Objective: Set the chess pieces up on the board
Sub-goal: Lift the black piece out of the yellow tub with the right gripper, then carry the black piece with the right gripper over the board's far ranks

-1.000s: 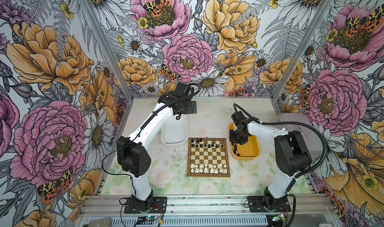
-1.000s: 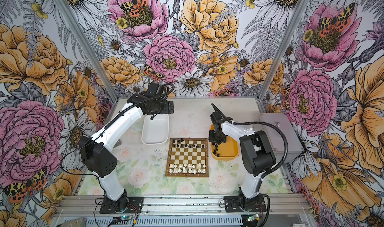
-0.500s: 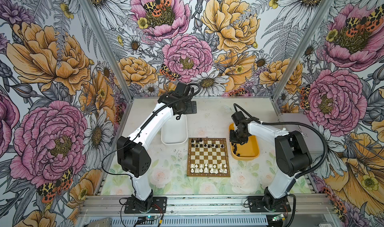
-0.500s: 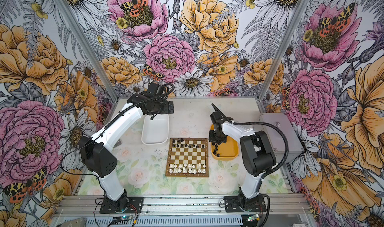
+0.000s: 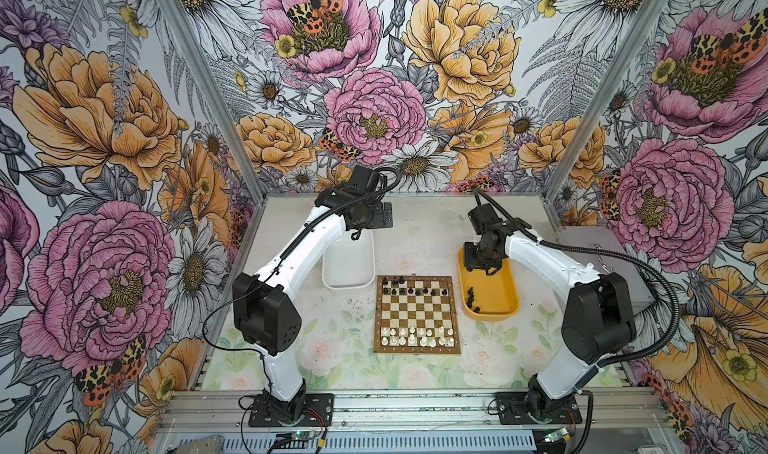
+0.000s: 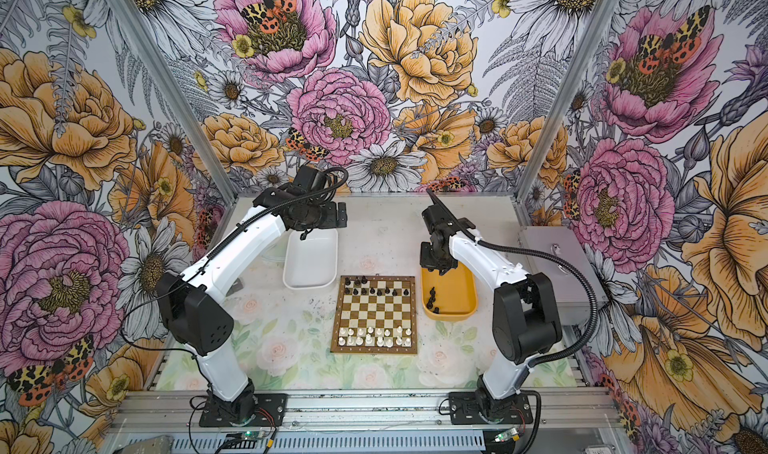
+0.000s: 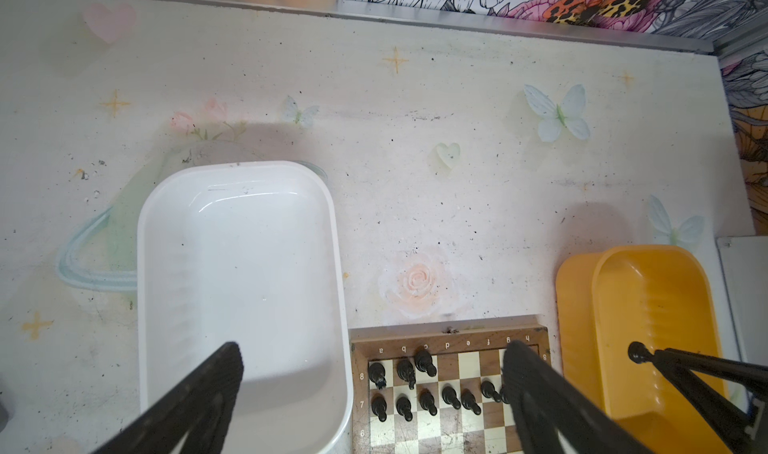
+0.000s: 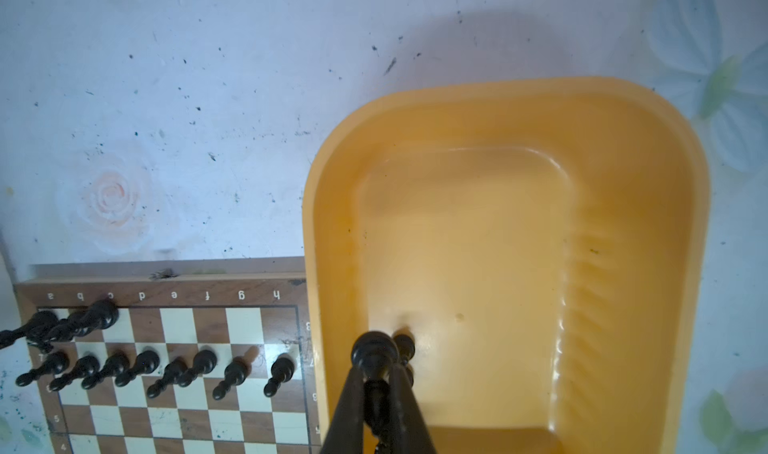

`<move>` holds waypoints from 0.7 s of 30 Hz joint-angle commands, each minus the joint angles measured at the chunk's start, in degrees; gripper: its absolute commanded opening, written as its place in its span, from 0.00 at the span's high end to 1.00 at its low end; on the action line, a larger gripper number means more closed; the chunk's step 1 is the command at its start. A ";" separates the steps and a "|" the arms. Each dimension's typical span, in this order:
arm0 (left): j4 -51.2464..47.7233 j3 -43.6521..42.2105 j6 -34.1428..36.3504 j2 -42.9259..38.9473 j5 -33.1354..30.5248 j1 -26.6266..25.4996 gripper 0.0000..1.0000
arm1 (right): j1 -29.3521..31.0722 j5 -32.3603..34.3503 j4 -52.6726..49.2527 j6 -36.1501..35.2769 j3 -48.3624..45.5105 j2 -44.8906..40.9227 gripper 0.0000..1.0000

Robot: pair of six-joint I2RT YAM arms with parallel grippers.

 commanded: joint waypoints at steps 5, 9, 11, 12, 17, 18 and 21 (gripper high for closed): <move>1.00 -2.00 1.71 -3.63 -1.60 0.72 0.01 | 3.61 2.01 -5.20 -1.73 8.51 0.20 0.97; 1.00 -3.44 1.97 -4.90 -2.61 1.06 0.01 | 6.06 2.29 -6.88 -1.89 12.42 2.61 0.98; 1.00 -4.09 1.99 -5.53 -2.80 1.51 0.01 | 6.97 1.94 -7.20 -1.91 13.54 3.82 0.97; 1.09 -4.54 2.01 -5.87 -2.80 1.67 0.01 | 7.35 1.64 -7.22 -1.91 13.90 4.44 0.97; 1.43 -6.29 1.85 -7.53 -3.01 2.63 0.01 | 8.76 0.71 -7.31 -2.00 14.78 6.80 0.98; 1.52 -6.73 1.81 -7.89 -3.13 2.72 0.01 | 8.87 0.56 -7.30 -2.00 14.83 7.21 0.97; 1.53 -8.01 1.78 -8.84 -3.01 3.24 0.01 | 9.27 -0.21 -7.22 -1.92 15.15 8.05 0.97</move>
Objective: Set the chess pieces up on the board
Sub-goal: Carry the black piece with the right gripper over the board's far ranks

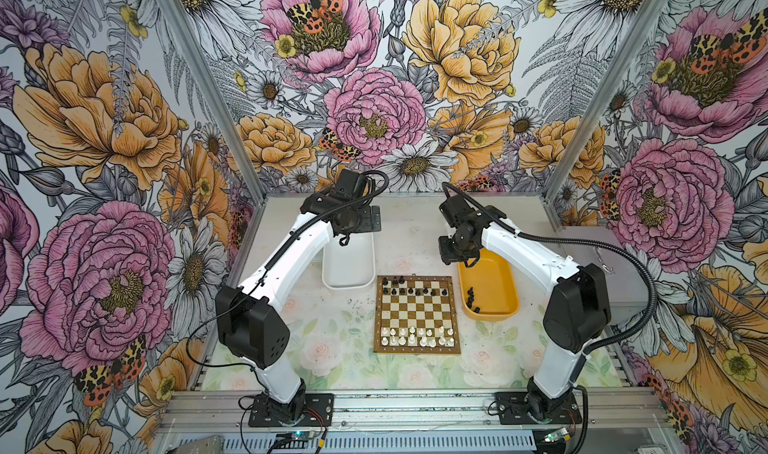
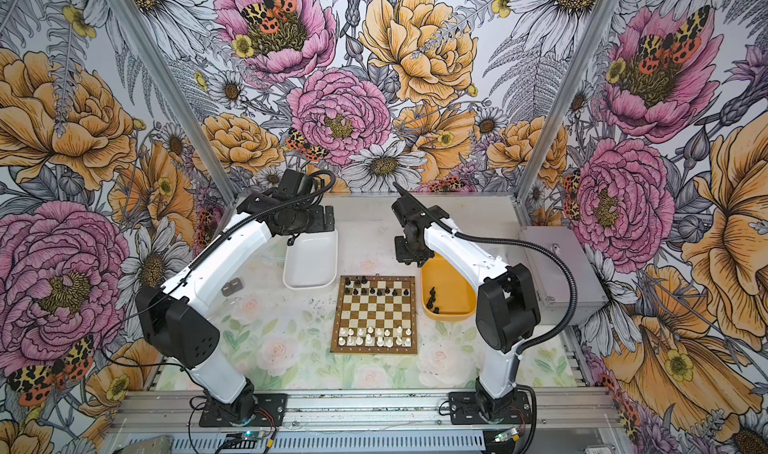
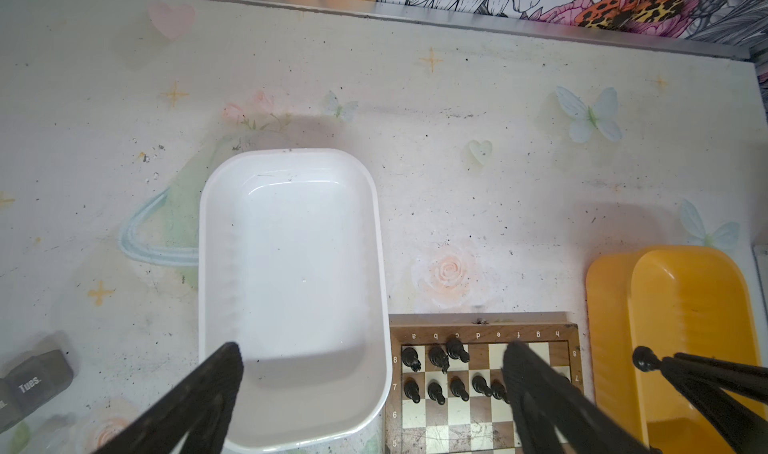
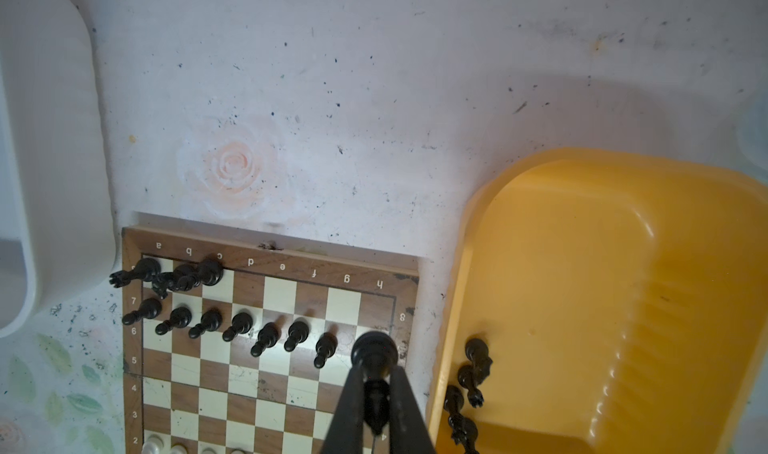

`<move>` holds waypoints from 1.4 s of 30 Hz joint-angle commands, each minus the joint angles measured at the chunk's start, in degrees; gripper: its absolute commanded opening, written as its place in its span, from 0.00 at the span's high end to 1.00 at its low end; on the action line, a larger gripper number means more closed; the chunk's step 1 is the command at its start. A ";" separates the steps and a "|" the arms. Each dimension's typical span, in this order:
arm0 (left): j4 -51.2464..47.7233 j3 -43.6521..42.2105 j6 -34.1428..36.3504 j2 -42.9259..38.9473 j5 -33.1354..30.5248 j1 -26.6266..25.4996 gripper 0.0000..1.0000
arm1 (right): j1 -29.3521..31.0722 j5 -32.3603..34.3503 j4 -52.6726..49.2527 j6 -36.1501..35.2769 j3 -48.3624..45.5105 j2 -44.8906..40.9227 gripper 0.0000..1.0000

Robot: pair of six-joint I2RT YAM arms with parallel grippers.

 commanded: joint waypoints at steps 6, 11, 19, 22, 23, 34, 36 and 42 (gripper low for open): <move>1.71 -3.09 0.57 -3.85 -1.37 1.42 0.01 | 1.15 -0.93 -0.38 -0.34 1.80 1.98 0.98; 2.27 -4.76 0.32 -5.42 -1.63 1.81 0.01 | 1.66 -1.27 -0.31 -0.34 1.84 2.78 0.98; 2.37 -7.28 -0.12 -8.04 -2.16 2.39 0.01 | 2.98 -1.79 -0.23 -0.31 2.73 5.32 0.97; 2.37 -8.34 -0.21 -9.30 -2.34 2.82 0.01 | 3.34 -1.94 -0.18 -0.42 2.94 6.35 0.97; 2.41 -8.70 -0.31 -9.64 -2.37 3.00 0.01 | 3.50 -2.14 -0.09 -0.42 3.04 6.64 0.98; 2.37 -11.03 -0.48 -12.36 -2.34 4.19 0.01 | 4.92 -3.81 1.01 -0.27 3.22 9.33 0.97; 2.35 -11.29 -0.43 -12.68 -2.51 4.28 0.01 | 5.23 -3.90 1.14 -0.25 3.27 9.77 0.97; 2.28 -12.12 -0.45 -13.48 -2.35 4.98 0.01 | 5.97 -4.38 1.19 -0.16 3.77 10.96 0.97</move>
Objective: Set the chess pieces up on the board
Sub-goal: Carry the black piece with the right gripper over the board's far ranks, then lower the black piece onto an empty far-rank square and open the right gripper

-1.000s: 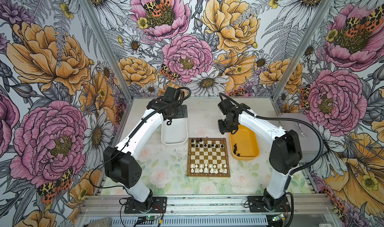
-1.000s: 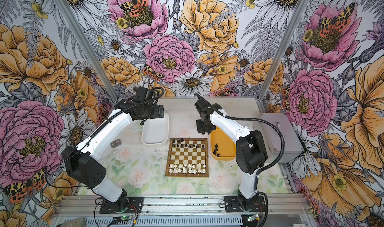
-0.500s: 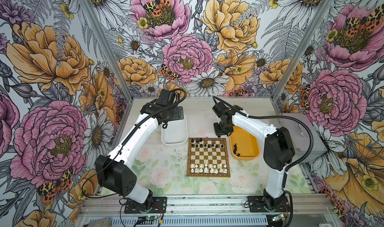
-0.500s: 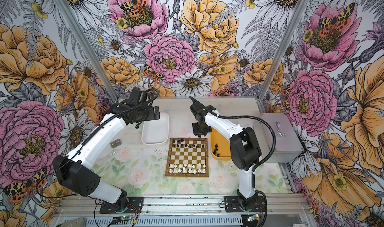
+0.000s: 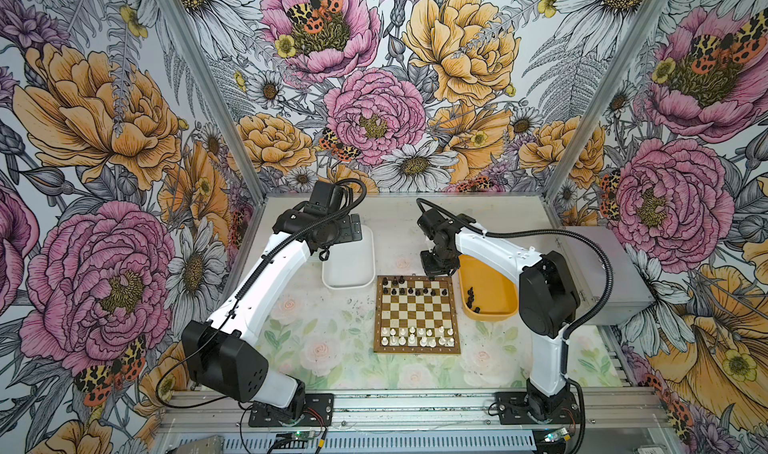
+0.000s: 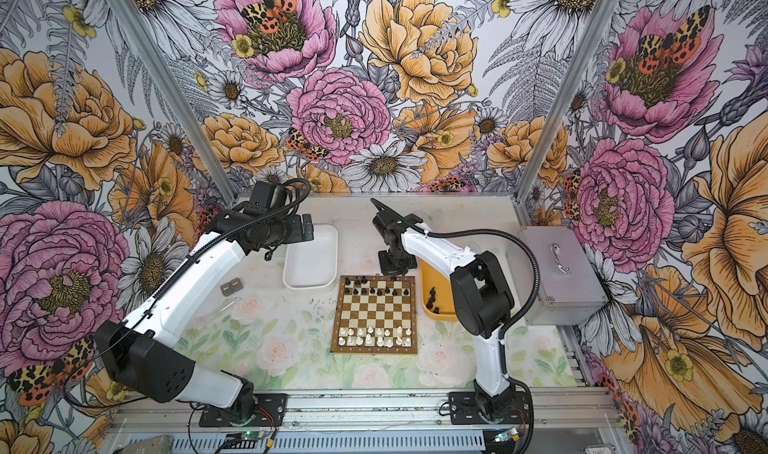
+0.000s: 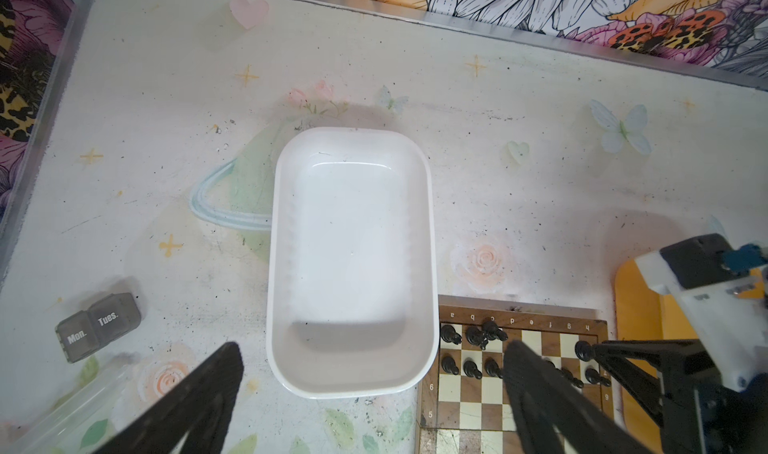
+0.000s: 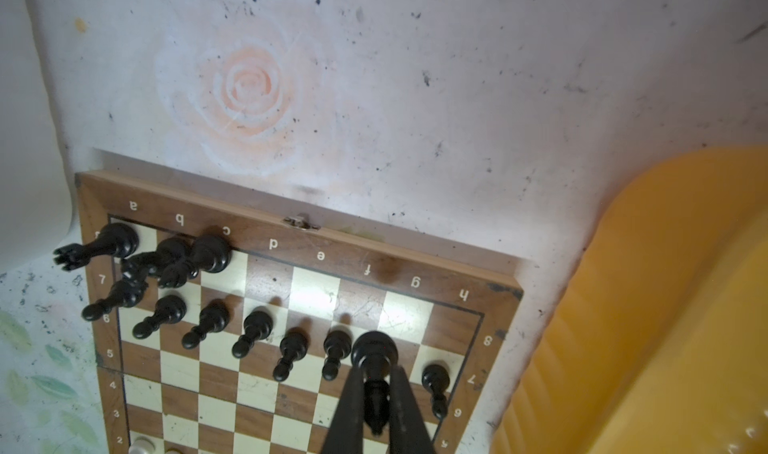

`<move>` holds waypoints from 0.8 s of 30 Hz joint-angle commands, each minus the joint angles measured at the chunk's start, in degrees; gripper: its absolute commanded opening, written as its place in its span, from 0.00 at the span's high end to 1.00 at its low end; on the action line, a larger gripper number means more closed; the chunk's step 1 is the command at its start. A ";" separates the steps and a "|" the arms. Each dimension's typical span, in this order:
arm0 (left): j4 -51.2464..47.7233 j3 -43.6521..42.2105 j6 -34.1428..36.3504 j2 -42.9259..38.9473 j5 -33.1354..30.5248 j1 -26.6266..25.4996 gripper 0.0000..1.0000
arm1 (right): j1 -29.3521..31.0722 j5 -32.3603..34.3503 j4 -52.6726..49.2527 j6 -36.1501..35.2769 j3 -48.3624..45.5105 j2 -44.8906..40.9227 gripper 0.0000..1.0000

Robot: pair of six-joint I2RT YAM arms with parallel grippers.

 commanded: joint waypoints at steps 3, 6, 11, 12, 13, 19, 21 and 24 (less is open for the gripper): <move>1.01 -1.18 -0.38 -1.90 -0.91 1.02 0.01 | 0.84 -0.47 1.03 -0.09 1.71 1.93 0.97; 1.07 -1.52 -0.36 -2.26 -0.86 1.41 0.01 | 1.02 -0.39 1.24 -0.09 1.72 2.54 0.97; 1.07 -2.36 -0.42 -3.14 -0.57 2.06 0.01 | 1.11 -0.44 1.29 -0.09 2.00 3.27 0.97; 1.07 -2.62 -0.43 -3.33 -0.57 2.14 0.01 | 1.11 -0.51 1.30 -0.09 2.08 3.48 0.97; 1.01 -2.75 -0.39 -3.45 -0.57 2.24 0.01 | 1.20 -0.54 1.29 -0.01 2.16 3.65 0.97; 1.01 -4.09 -0.37 -4.94 -0.42 2.86 0.01 | 1.55 -0.41 1.29 -0.02 2.57 4.45 0.96; 1.01 -4.46 -0.43 -5.41 -0.39 3.15 0.01 | 1.79 0.07 1.29 -0.01 2.71 4.57 0.96; 1.01 -4.74 -0.45 -5.92 -0.39 3.46 0.01 | 1.90 0.49 1.29 -0.01 2.90 4.84 0.96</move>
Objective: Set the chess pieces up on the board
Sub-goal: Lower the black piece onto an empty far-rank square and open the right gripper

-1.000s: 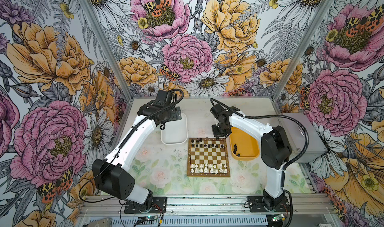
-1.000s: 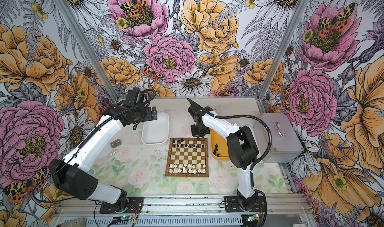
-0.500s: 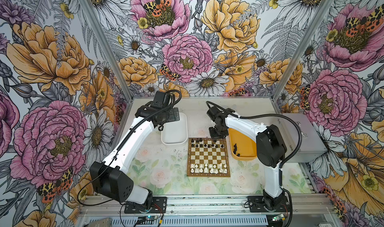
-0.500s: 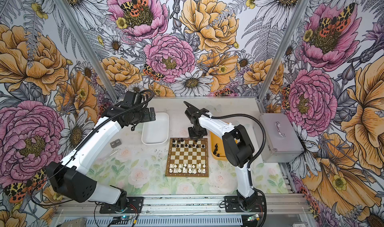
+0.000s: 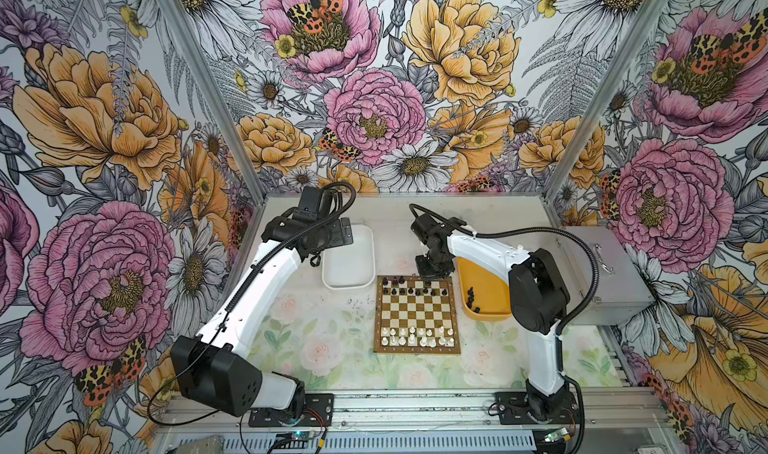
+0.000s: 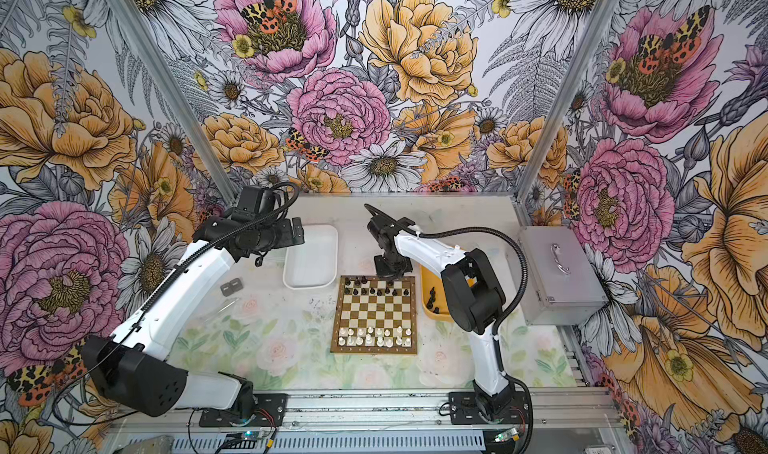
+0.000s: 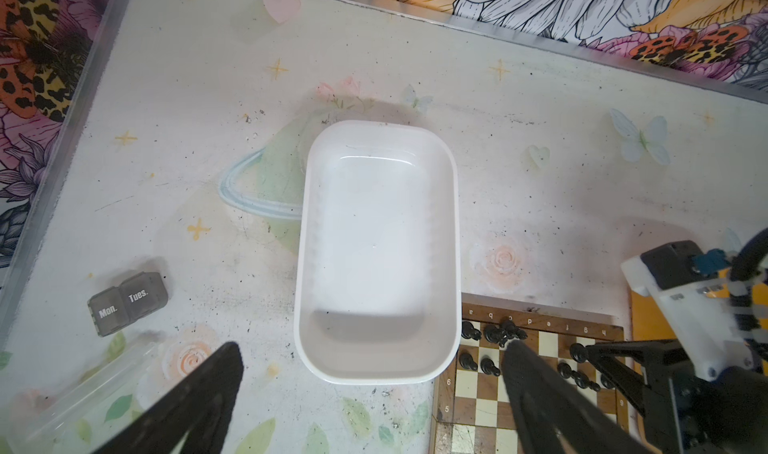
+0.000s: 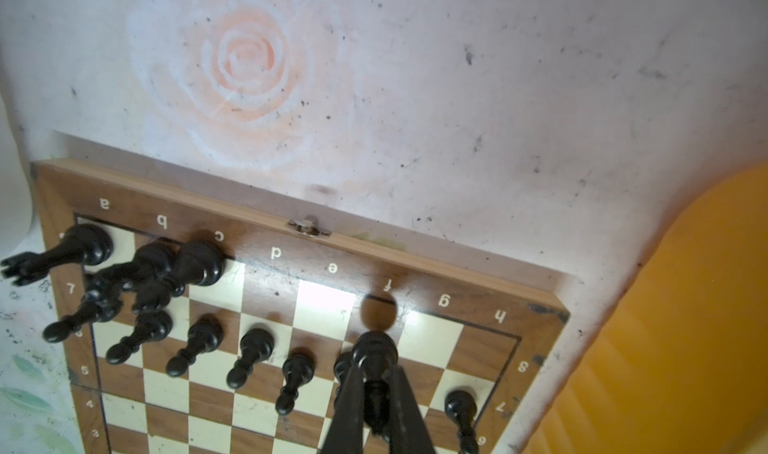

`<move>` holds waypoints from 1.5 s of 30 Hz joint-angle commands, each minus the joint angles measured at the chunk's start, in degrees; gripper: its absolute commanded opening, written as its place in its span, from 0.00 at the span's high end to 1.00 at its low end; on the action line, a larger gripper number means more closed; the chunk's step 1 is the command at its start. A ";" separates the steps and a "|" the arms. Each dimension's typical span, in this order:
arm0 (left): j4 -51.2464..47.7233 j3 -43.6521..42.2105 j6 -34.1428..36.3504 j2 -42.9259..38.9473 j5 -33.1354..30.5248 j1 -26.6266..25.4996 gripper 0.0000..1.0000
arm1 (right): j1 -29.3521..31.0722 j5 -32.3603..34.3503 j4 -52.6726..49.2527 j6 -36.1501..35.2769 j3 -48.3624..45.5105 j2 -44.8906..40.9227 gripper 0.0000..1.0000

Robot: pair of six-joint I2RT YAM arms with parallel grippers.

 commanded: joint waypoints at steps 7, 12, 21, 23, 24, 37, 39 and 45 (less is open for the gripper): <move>1.01 -0.78 -0.34 -1.89 -0.17 0.80 0.01 | 0.63 2.17 1.03 0.08 1.92 1.72 0.96; 1.03 -0.99 -0.24 -2.38 -0.30 1.01 0.01 | 0.63 2.82 1.12 0.08 2.07 2.16 0.96; 0.93 -0.96 -0.23 -3.11 -0.11 1.37 0.01 | 0.63 2.86 1.03 -0.53 2.46 2.57 0.95; 0.92 -0.87 -0.28 -2.97 -0.03 1.50 0.01 | 0.63 3.01 1.03 -0.62 2.33 2.45 0.95; 0.93 -0.83 -0.32 -2.91 0.03 1.52 0.01 | 0.63 3.03 1.03 -0.67 2.30 2.40 0.94; 1.01 0.14 -0.80 -1.81 0.42 1.50 0.01 | 0.63 3.71 1.00 -1.57 1.96 1.67 0.79; 1.01 -0.14 -0.97 -1.81 0.22 1.51 0.01 | 0.64 3.82 0.98 -1.68 1.93 1.58 0.75; 1.10 -0.52 -1.05 -1.90 -0.06 1.49 0.01 | 0.63 3.45 0.89 -2.03 2.00 1.47 0.72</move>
